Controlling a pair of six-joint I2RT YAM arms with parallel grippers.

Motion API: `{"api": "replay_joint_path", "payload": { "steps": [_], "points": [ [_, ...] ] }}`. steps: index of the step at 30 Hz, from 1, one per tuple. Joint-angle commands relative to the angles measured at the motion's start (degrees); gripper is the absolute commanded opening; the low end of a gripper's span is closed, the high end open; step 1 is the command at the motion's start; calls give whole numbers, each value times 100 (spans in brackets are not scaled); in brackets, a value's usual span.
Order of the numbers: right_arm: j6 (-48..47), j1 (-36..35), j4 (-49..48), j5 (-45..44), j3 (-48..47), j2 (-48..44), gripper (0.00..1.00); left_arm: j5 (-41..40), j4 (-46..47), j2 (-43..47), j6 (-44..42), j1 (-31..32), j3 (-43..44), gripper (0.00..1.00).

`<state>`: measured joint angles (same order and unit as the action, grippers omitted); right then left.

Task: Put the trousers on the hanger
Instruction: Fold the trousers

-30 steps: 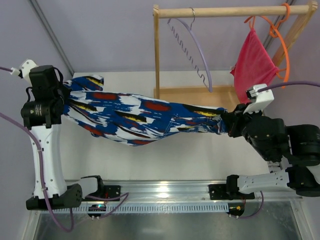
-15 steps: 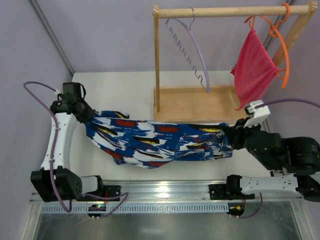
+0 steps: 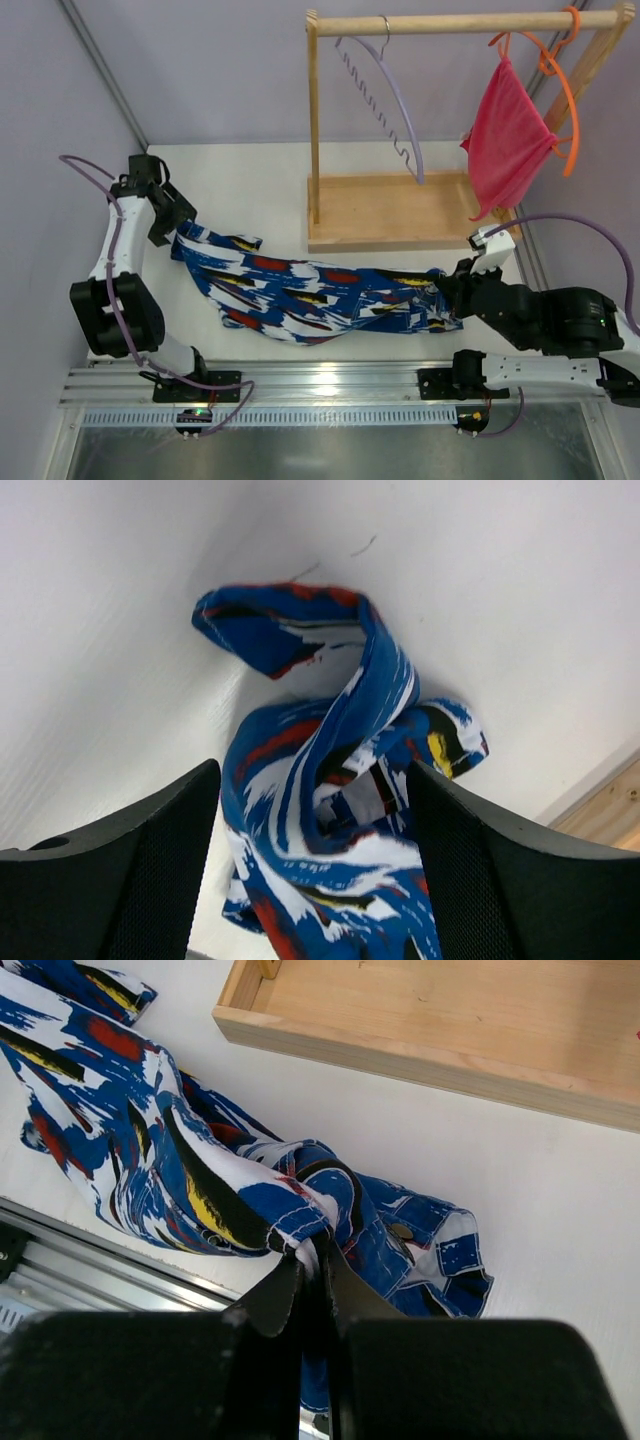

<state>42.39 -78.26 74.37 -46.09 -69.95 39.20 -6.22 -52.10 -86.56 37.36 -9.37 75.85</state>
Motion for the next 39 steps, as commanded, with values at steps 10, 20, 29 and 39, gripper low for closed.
{"api": "replay_joint_path", "payload": {
  "steps": [10,20,29,39],
  "points": [
    [129,12,-133,-278,34,-247,4,60,105,-686,-115,-30,280,41],
    [-257,21,60,-611,-824,104,4,-1521,-819,156,-511,-30,1466,0],
    [-241,12,228,-1052,-1977,-254,4,-1813,-1005,1736,-362,-39,1793,0],
    [-913,12,-317,-1463,-2022,-511,4,-1524,-319,2506,-151,-30,1362,1]
  ]
}}
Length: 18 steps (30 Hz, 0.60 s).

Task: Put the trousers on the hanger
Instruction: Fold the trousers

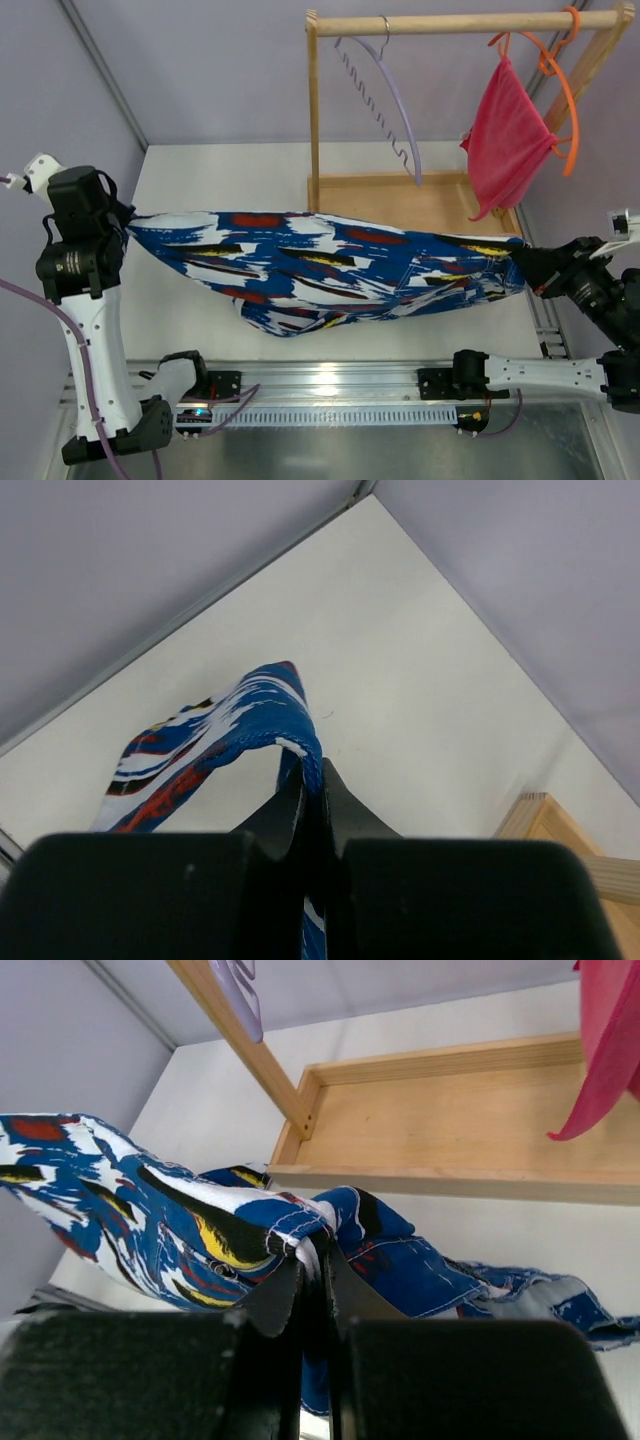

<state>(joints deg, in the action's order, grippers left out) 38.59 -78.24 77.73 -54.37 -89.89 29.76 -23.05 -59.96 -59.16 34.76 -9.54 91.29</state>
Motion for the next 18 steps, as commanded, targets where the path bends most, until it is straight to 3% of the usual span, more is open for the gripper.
{"api": "replay_joint_path", "payload": {
  "steps": [1,5,8,10,13,14,16,18],
  "points": [
    [-684,10,-672,-1054,6,782,4,326,538,-341,110,-13,-216,1],
    [-520,10,-119,-1979,-38,1740,4,424,459,-1079,83,-21,-111,0],
    [-772,203,-362,-1964,137,2121,4,511,459,-1528,118,-13,-76,0],
    [-1699,536,-1468,-1281,662,2166,4,582,555,-1756,171,-13,-146,0],
    [-2074,1721,-2271,388,1243,2437,4,609,740,-1959,197,-13,-269,0],
    [-2083,2568,-2298,766,1332,2543,4,591,784,-2133,215,-21,-278,0],
    [-2127,3355,-2516,1940,1682,2746,4,600,907,-2327,224,-30,-295,0],
    [-2136,4419,-2919,2455,1947,2693,4,687,978,-2617,259,-39,-278,0]
  ]
}}
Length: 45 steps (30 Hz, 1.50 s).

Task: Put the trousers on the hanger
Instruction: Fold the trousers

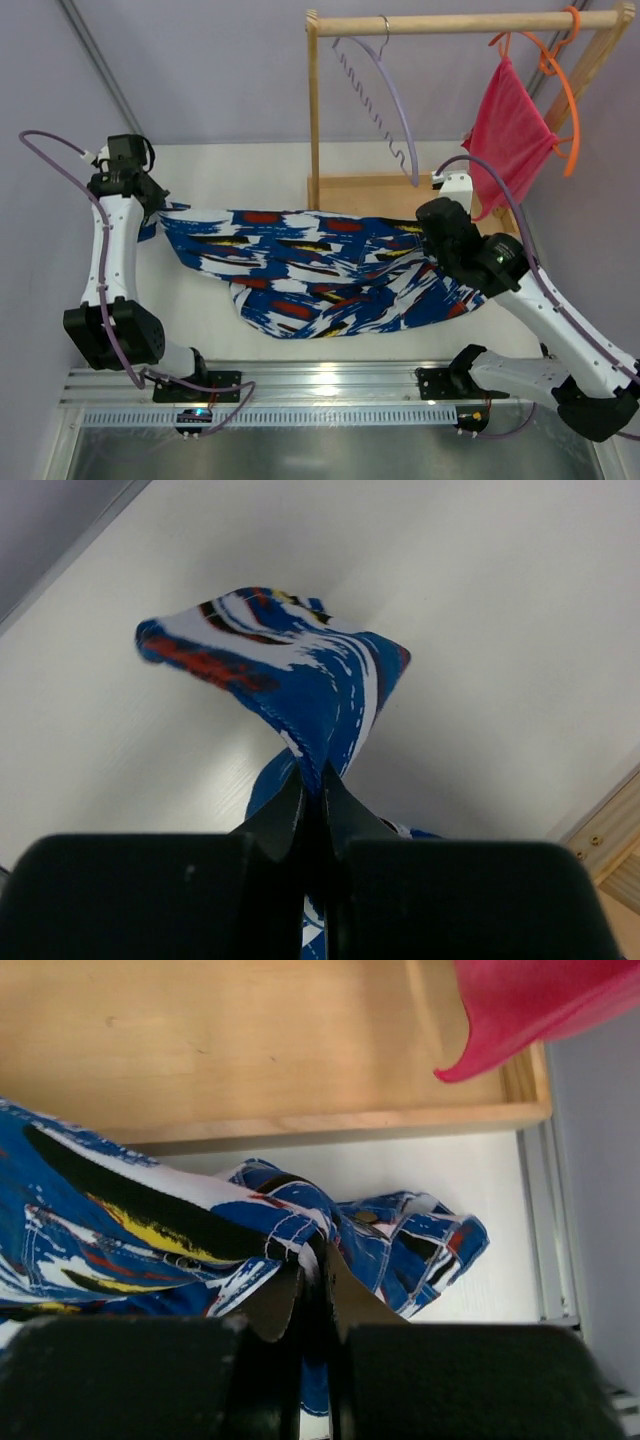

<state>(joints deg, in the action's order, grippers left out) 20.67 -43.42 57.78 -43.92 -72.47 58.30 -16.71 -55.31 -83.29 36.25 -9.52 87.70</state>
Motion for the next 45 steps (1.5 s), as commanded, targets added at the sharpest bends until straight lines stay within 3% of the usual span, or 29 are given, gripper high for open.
{"api": "replay_joint_path", "payload": {
  "steps": [1,3,7,16,20,24,27,30,34,37,42,43,45],
  "points": [
    [-318,1315,-996,1804,328,-196,4,97,625,-284,119,-50,72,0],
    [-274,2227,-1136,2132,356,-153,4,220,758,-547,172,-41,89,0],
    [-309,2987,-1356,2573,58,355,4,747,1048,-917,190,-41,142,0],
    [-607,3462,-1945,1949,-505,1279,4,1118,1620,-1479,224,-50,203,0],
    [-853,3682,-2227,1659,-593,1578,4,713,1111,-1926,173,-41,686,0],
    [-1108,3727,-2490,1615,-690,1912,4,1158,1118,-2279,-65,-41,1003,2],
    [-1065,3727,-2360,1536,-760,2123,4,1530,1330,-2367,-214,-50,1030,12],
    [-977,3727,-2323,1649,-673,1993,4,1268,1128,-2298,-250,-41,1056,15],
    [-951,3727,-2386,1685,-260,1615,4,880,1022,-2280,-215,-94,872,55],
    [-871,3727,-2306,1729,-66,1421,4,924,750,-2455,57,-296,792,70],
    [-810,3718,-2359,1975,390,1113,4,854,670,-2351,382,-603,433,80],
    [-810,3718,-2368,2010,435,1087,4,819,662,-2281,435,-630,389,92],
    [-818,3718,-2376,2063,488,991,4,801,653,-2236,611,-682,309,95]
  ]
}}
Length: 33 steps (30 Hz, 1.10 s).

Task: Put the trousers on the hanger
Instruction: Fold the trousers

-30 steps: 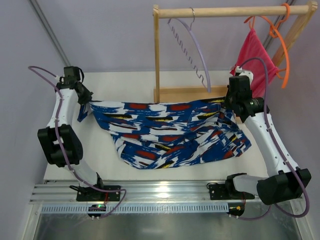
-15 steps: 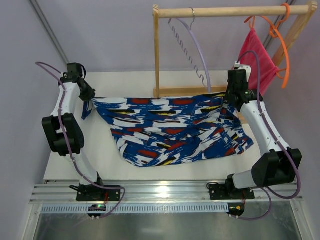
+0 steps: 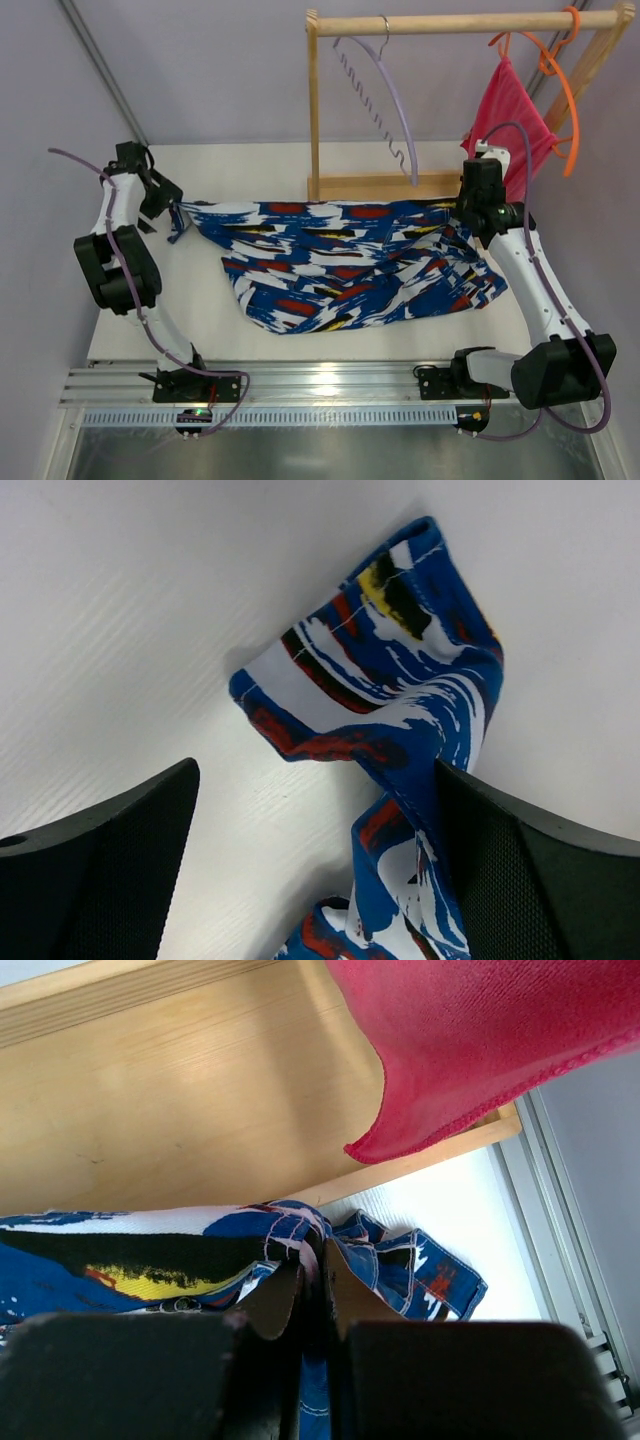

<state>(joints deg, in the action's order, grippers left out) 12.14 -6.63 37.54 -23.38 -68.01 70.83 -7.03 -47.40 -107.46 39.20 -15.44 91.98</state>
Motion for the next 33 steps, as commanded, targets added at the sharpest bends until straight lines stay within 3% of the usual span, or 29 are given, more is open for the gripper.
{"api": "replay_joint_path", "payload": {
  "steps": [1,8,18,25,29,33],
  "points": [
    [34,48,-353,26,51,-289,4,-176,-173,208,377,-134,-198,96],
    [-45,39,-388,52,165,-377,4,183,64,550,870,-731,-603,100],
    [-45,48,-353,-53,227,-333,4,403,371,744,888,-837,-1006,100],
    [-71,39,-379,61,227,-394,4,913,1048,561,1072,-820,-1613,89],
    [-80,48,-396,175,253,-438,4,931,1460,384,1247,-829,-1859,85],
    [-80,39,-405,210,271,-482,4,809,1602,217,1301,-820,-1842,75]
  ]
}}
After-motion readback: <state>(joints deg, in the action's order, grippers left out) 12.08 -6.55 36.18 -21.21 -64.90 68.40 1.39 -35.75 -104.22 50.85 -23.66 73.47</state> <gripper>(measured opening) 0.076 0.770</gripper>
